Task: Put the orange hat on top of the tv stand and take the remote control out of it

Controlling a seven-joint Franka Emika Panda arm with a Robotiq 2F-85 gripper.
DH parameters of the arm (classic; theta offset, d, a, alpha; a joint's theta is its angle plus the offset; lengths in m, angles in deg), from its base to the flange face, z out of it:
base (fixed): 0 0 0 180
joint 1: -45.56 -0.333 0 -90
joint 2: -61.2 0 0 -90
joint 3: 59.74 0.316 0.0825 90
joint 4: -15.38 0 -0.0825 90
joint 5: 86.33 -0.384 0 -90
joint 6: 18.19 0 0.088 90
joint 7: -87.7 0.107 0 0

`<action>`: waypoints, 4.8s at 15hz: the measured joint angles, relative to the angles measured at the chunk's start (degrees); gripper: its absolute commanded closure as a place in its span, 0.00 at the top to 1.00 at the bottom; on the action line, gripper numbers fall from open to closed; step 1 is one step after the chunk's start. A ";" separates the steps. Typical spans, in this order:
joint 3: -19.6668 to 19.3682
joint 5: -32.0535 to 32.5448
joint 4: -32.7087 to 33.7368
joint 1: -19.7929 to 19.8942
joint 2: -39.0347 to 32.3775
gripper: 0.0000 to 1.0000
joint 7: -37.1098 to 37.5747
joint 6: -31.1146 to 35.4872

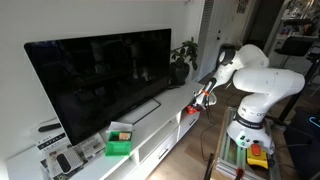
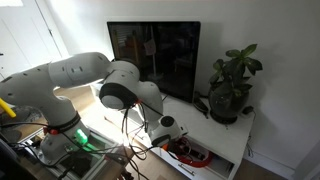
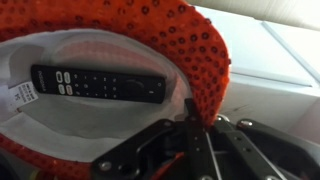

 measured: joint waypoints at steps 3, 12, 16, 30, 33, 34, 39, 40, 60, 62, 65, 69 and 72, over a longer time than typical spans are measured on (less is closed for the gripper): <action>-1.79 -0.35 0.80 -1.16 0.26 0.01 1.94 -0.85; -6.96 -5.89 0.99 -5.29 3.93 0.01 10.39 -4.28; -9.27 -9.70 0.71 -7.86 5.68 0.01 13.76 -6.65; -13.87 -15.72 -1.75 -10.02 9.45 0.01 16.64 -13.48; -16.55 -16.00 -3.63 -11.58 10.88 0.01 17.72 -13.48; -17.72 -16.12 -4.51 -12.39 11.61 0.01 18.24 -13.48; -22.94 -16.38 -10.85 -16.63 17.42 0.01 19.83 -13.49; -23.96 -16.38 -12.43 -17.68 18.90 0.01 20.01 -13.49; -70.99 -17.47 -42.99 -79.43 44.96 0.01 30.24 -5.02; -71.29 -18.78 -44.56 -84.35 44.41 0.01 30.19 -2.81; -69.32 -20.76 -46.13 -88.11 42.71 0.01 29.82 1.25; -65.13 -24.84 -46.57 -88.22 39.43 0.01 27.55 9.81; -61.41 -28.05 -46.44 -87.08 37.02 0.02 25.31 14.78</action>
